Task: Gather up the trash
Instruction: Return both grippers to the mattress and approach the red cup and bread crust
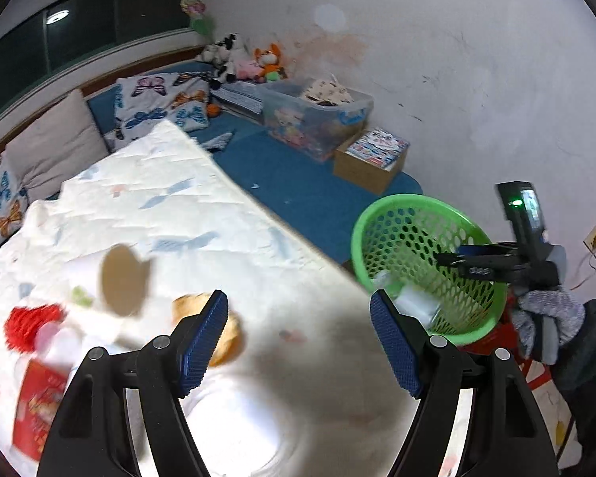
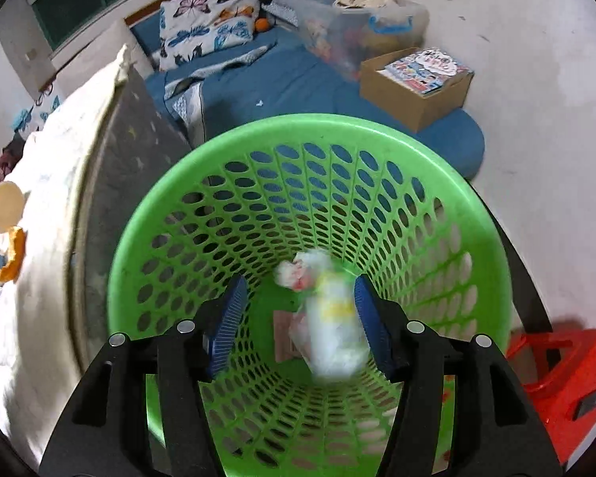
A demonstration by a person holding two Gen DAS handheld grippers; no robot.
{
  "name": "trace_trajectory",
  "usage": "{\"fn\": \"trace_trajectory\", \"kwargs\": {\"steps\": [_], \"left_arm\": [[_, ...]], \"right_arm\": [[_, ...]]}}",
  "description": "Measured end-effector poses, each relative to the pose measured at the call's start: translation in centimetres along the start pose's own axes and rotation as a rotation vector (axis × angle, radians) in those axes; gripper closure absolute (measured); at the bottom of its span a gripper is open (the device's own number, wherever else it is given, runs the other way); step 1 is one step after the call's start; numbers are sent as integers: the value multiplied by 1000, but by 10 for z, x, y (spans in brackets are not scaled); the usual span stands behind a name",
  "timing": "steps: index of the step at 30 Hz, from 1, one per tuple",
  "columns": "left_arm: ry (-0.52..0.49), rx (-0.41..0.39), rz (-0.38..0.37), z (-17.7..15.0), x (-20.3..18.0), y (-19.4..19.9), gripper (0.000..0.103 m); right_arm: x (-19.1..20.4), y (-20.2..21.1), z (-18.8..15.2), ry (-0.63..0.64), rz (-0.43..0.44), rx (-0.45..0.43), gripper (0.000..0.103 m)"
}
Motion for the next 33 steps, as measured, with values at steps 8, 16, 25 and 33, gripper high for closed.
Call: {"fn": "trace_trajectory", "kwargs": {"steps": [8,16,25,33], "left_arm": [[82,-59,71,-42,58,68,31],[169,-76,155,-84,118,109,28],[253,-27,185,-119,164,103,28],[300,-24,178,-128,182,100,25]], "right_arm": [[44,74,-28,10,80,-115,41],[121,110,-52,100,178,-161,37],[198,86,-57,199,239,-107,36],[248,64,-41,282,239,-77,36]]}}
Point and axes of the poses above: each gripper's, at about its wrist camera, not at the fingertips, and y roughly against the way its jaws point, x to its left, z to its top, the point moved 1 cm from there along -y, roughly the way its jaws point, and after that the axes turned 3 degrees about x, right-handed, at the moved point
